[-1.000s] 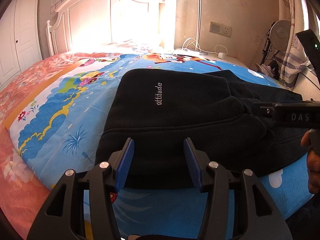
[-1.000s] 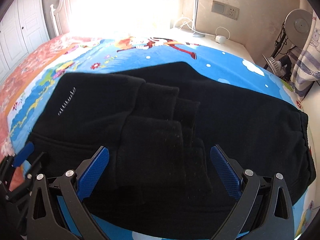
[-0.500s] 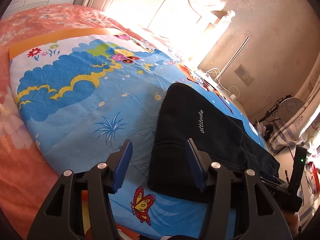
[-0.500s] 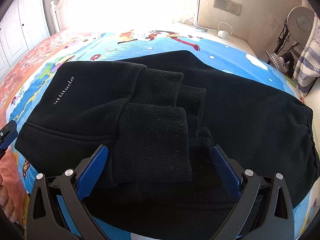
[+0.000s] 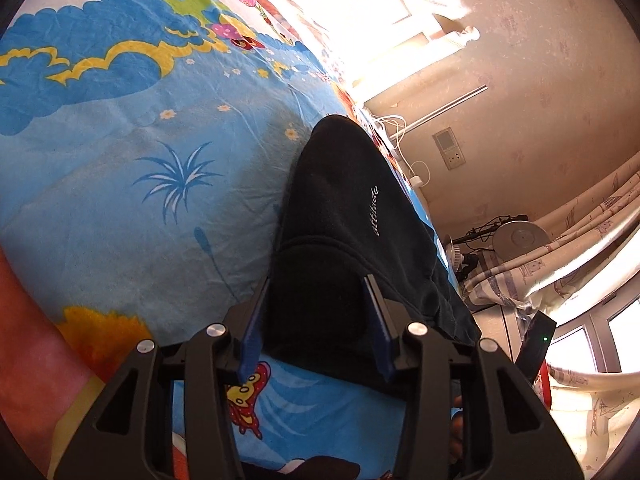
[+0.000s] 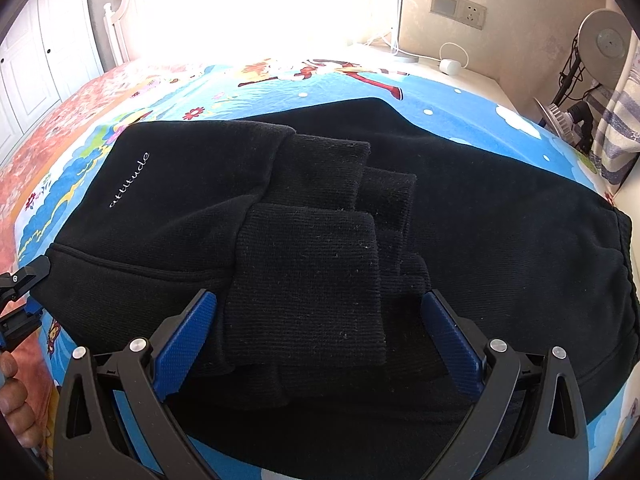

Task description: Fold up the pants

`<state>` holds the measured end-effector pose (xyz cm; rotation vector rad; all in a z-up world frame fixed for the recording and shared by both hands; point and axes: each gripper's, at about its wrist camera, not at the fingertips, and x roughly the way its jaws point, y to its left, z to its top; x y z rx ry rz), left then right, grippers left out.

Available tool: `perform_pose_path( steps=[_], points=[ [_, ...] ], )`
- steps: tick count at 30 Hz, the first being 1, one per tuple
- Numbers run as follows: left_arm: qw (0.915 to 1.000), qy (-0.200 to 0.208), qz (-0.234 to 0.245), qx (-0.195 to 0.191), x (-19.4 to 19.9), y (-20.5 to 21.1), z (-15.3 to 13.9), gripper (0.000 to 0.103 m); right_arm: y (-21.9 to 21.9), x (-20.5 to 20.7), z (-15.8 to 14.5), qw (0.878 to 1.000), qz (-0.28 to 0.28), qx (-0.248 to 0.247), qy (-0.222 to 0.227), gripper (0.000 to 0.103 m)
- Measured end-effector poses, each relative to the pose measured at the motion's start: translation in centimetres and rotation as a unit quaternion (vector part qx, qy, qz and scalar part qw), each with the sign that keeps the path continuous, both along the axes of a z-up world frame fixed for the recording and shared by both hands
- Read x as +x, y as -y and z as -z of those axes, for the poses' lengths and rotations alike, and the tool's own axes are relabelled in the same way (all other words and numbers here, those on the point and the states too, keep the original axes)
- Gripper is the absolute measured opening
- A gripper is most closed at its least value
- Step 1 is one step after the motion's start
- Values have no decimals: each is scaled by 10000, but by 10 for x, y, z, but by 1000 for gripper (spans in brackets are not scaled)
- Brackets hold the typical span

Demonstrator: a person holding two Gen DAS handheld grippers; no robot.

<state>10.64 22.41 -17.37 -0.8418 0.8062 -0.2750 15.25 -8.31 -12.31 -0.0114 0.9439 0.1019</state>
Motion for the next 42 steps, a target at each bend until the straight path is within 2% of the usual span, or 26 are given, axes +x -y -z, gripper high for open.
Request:
perform_pose_path(
  steps=[2, 3, 5, 8, 10, 15, 17, 18, 20, 22, 24, 26, 29, 32, 35, 38, 40, 42],
  points=[
    [10000, -36, -37, 19, 3, 1, 0, 54, 0, 1, 1, 10000, 2, 20, -7, 97],
    [10000, -24, 5, 62, 4, 3, -1, 48, 1, 1, 1, 10000, -1, 23, -7, 97],
    [9997, -1, 6, 240, 4, 8, -7, 45, 1, 1, 1, 10000, -7, 40, -16, 97],
    [9999, 67, 28, 106, 3, 5, -11, 44, 1, 2, 2, 10000, -5, 57, -24, 97],
    [10000, -51, 2, -76, 5, 1, -4, 48, 0, 1, 2, 10000, -7, 41, -19, 97],
    [9997, -188, 97, -106, 8, 5, 3, 54, 0, 1, 2, 10000, -9, 37, -23, 97],
    [9994, -228, 109, -242, 9, 3, 5, 53, -1, 0, 1, 10000, -8, 29, -13, 97],
    [9992, -265, 102, -284, 9, 2, 6, 45, -1, 0, 1, 10000, -12, 36, -8, 97],
    [9993, -194, 131, -284, 6, 1, 3, 40, 0, 1, 1, 10000, -18, 48, -15, 97],
    [9995, -135, 143, -262, 4, 2, -2, 40, 0, 1, 2, 10000, -16, 52, -9, 97],
    [9990, -300, 69, -337, 7, 1, 2, 50, 0, 0, 2, 10000, -12, 56, -8, 97],
    [9984, -341, 88, -438, 9, 3, 7, 54, 0, 1, 2, 10000, -19, 63, -9, 97],
    [9988, -356, 124, -301, 11, 7, 4, 54, -1, 0, 2, 10000, -6, 61, -6, 97],
    [9990, -372, 89, -212, 10, 8, 3, 39, -2, 0, 2, 10000, -8, 52, -6, 97],
    [9996, -173, 146, 141, 6, 14, -15, 35, -1, 5, -9, 9997, -72, -62, -231, 97],
    [9974, 129, 229, 672, 1, 28, -45, 33, -6, 18, -52, 9993, -290, -11, -235, 97],
    [9942, 259, 253, 1017, -1, 39, -61, 33, -20, 35, -90, 9963, -770, 301, -226, 98],
    [9910, 318, 232, 1280, -3, 49, -72, 33, -45, 60, -118, 9898, -1239, 487, -508, 98]
  ],
)
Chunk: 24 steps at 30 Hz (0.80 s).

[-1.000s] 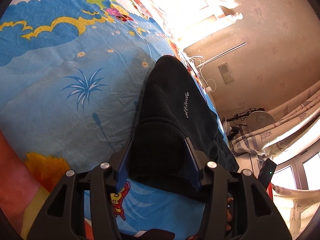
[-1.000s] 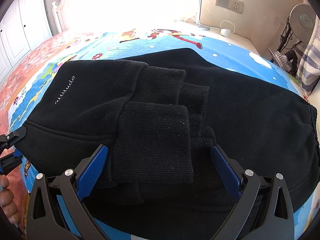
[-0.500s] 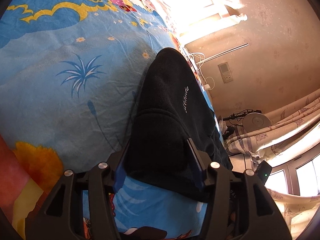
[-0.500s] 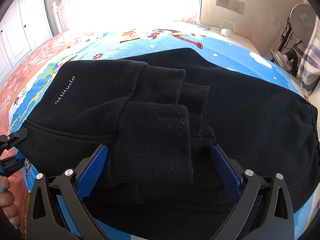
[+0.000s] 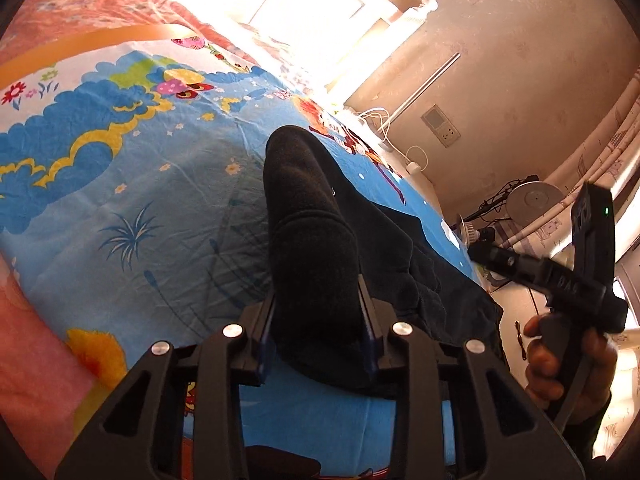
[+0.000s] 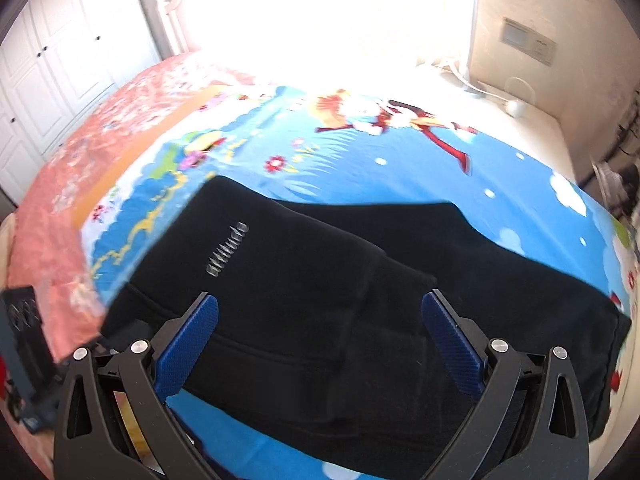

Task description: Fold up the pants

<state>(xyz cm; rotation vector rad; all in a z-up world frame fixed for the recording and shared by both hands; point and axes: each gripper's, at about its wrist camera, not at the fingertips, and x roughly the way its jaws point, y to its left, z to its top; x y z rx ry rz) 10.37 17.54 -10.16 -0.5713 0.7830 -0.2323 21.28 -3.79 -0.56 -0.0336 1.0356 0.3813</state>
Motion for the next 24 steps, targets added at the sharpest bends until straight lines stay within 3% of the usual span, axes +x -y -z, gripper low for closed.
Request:
perform_pose_path(
  steps=[4, 8, 14, 15, 16, 18, 21, 24],
  points=[
    [9979, 54, -55, 639, -2, 23, -17, 33, -75, 49, -11, 9897, -971, -77, -1047, 98],
    [9939, 146, -55, 1091, -4, 41, -33, 33, -132, 73, 9, 9744, -1303, -493, -1763, 98],
    [9866, 317, 37, 1600, -6, 64, -55, 32, -168, 80, 54, 9519, -1703, -1236, -2226, 98],
    [9848, 378, 70, 1694, -7, 71, -61, 31, -169, 79, 54, 9505, -1822, -1280, -2166, 94],
    [9826, 442, 101, 1801, -7, 77, -68, 31, -165, 77, 50, 9504, -1904, -1298, -2089, 78],
    [9783, 593, 199, 1974, -6, 90, -83, 30, -146, 81, 34, 9539, -1911, -1122, -2024, 56],
    [9687, 971, 446, 2239, -7, 122, -115, 29, -89, 94, -12, 9665, -1720, -316, -1877, 46],
    [9491, 1540, 860, 2610, -11, 175, -150, 29, -1, 93, -60, 9776, -1339, 472, -1553, 42]
  ],
)
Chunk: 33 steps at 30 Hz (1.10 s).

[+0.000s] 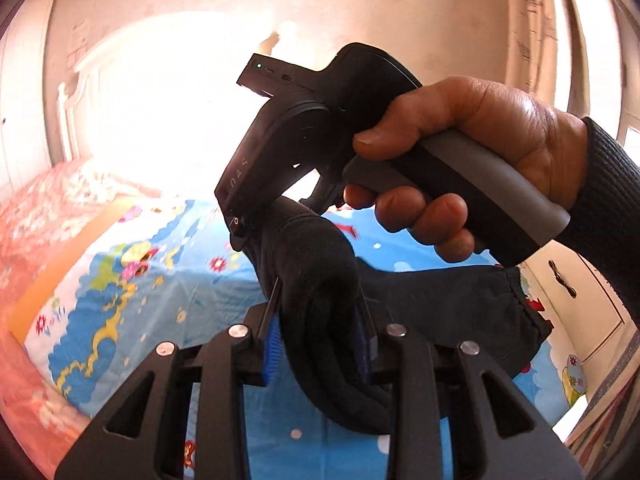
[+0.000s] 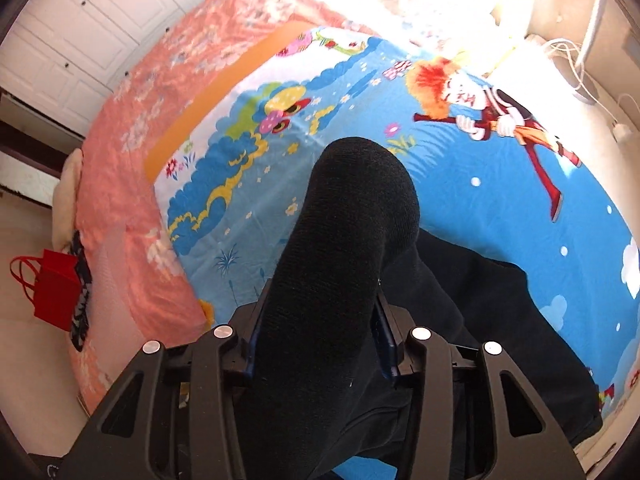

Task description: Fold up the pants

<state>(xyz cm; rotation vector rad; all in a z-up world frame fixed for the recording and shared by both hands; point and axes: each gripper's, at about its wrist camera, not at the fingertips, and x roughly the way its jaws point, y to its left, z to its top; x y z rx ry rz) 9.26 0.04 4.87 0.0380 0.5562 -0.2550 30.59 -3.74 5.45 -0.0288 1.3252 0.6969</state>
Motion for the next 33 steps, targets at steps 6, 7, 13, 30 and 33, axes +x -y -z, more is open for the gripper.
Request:
perform_pose_path(
  steps=[6, 7, 13, 30, 33],
  points=[
    [9822, 850, 1256, 1105, -21, 159, -23, 29, 217, -37, -32, 9856, 1360, 894, 459, 41],
    [9768, 908, 1460, 1275, -25, 190, -15, 29, 252, -43, -23, 9815, 1603, 946, 451, 41],
    [9486, 610, 2281, 2108, -45, 343, 91, 29, 409, -69, 122, 9523, 2898, 827, -472, 38],
    [8954, 1448, 2322, 3513, -81, 366, 179, 24, 419, -68, 154, 9542, 2931, 559, -218, 32],
    [8948, 1561, 2273, 3510, -82, 368, 172, 23, 418, -67, 140, 9565, 2873, 507, 3, 29]
  ],
)
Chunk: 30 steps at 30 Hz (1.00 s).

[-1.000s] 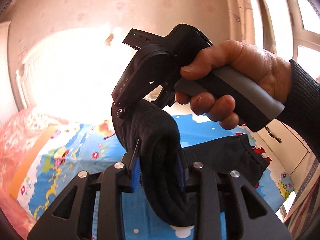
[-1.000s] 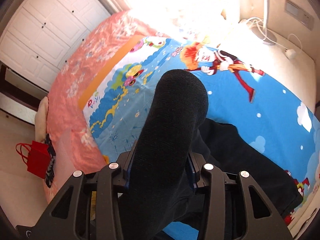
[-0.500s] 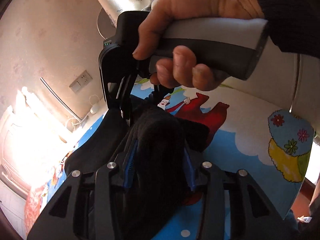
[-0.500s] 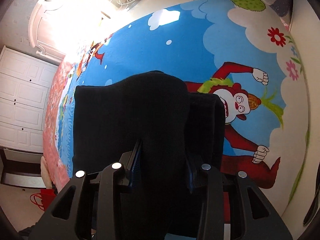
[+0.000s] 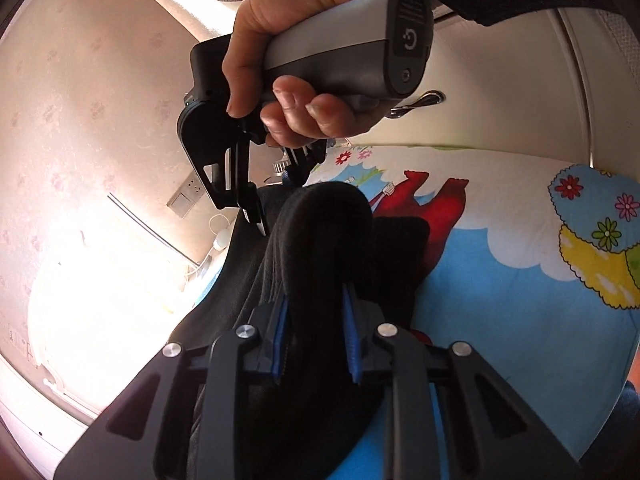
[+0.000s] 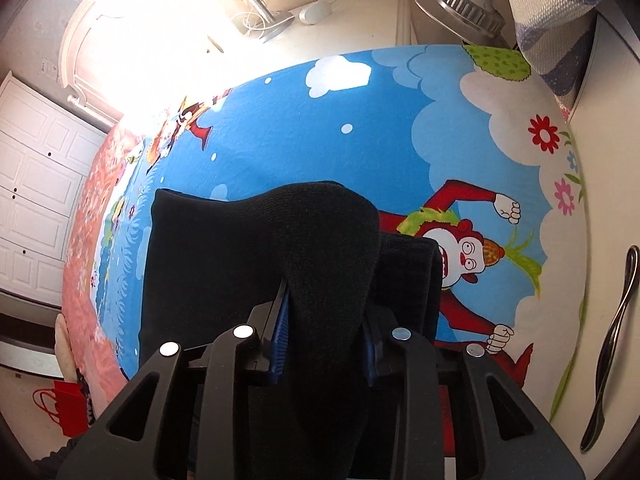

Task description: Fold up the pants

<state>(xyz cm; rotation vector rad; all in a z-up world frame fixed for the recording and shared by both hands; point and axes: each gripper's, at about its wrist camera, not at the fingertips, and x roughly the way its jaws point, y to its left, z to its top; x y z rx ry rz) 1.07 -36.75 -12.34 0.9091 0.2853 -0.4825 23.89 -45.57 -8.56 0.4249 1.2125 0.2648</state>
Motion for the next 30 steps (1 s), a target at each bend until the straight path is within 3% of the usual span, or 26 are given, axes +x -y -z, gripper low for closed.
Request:
perform_pose_path(
  steps=[4, 7, 9, 10, 11, 12, 14, 16, 18, 19, 21, 22, 24, 25, 26, 27, 28, 30],
  points=[
    [9992, 373, -8, 124, -2, 8, 2, 23, 5, 2, -4, 9997, 4, 124, 202, 28],
    [9982, 295, 159, 501, -1, 19, 24, 24, 1, 1, 18, 9977, 59, -667, 121, 30],
    [9974, 371, 332, 522, -8, 18, 30, 30, -2, -10, 23, 9938, 176, -1010, 427, 32],
    [9983, 120, 444, 353, -8, 14, 25, 35, -2, -15, 22, 9921, 227, -1102, 547, 33],
    [9976, -303, 615, 72, -7, 6, 16, 46, -4, -21, 18, 9900, 293, -1220, 641, 33],
    [9942, -689, 786, -265, -8, -5, 3, 49, -4, -27, 13, 9873, 394, -1360, 714, 33],
    [9790, -1385, 1043, -1072, -7, -34, -27, 49, -4, -50, -7, 9768, 821, -1697, 1013, 34],
    [9589, -1925, 935, -1860, 4, -67, -54, 49, -8, -82, -29, 9588, 1297, -2083, 1434, 58],
    [9325, -2341, 617, -2681, 27, -101, -77, 48, -21, -115, -40, 9370, 1686, -2527, 1727, 60],
    [9191, -2483, 333, -3040, 44, -116, -87, 46, -29, -126, -39, 9352, 1687, -2565, 1766, 60],
    [8909, -2912, -127, -3485, 85, -134, -101, 30, -42, -142, -30, 9324, 1824, -2602, 1724, 60],
    [8830, -3116, -230, -3503, 107, -133, -103, 30, -47, -145, -23, 9329, 1891, -2588, 1644, 59],
    [8820, -3174, -275, -3472, 143, -123, -105, 21, -51, -149, -4, 9368, 1983, -2484, 1466, 53],
    [8781, -3366, -229, -3393, 161, -112, -104, 21, -51, -150, 4, 9381, 2039, -2439, 1377, 51],
    [8690, -3648, -157, -3340, 179, -99, -100, 21, -48, -151, 12, 9391, 2085, -2390, 1323, 51],
    [8666, -3816, -132, -3212, 196, -85, -92, 21, -47, -152, 15, 9389, 2113, -2353, 1360, 51],
    [8711, -3925, -145, -2947, 211, -62, -85, 21, -47, -153, 16, 9369, 2135, -2395, 1388, 51],
    [8695, -4215, -243, -2564, 239, -29, -64, 12, -46, -151, 17, 9377, 2109, -2391, 1381, 51]
  ],
)
